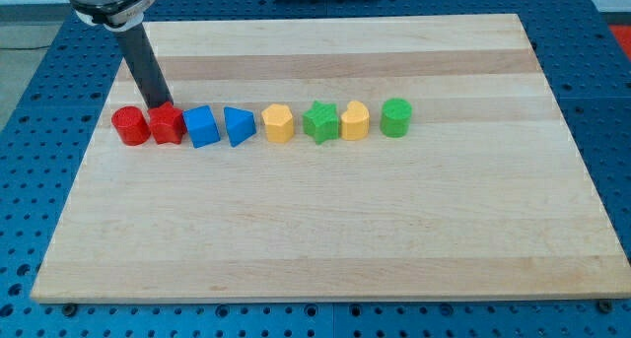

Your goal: Slightly touch the red star and blue cube

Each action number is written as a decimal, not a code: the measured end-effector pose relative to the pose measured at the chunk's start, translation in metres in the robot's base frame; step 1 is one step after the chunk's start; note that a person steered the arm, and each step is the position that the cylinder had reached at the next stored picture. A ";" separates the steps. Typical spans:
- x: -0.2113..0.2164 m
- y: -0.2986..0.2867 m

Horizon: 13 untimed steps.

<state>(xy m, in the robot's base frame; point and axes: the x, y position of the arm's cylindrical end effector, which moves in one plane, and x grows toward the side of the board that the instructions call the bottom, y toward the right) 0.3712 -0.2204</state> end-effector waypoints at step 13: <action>0.091 0.015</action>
<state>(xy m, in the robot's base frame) 0.4623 -0.2051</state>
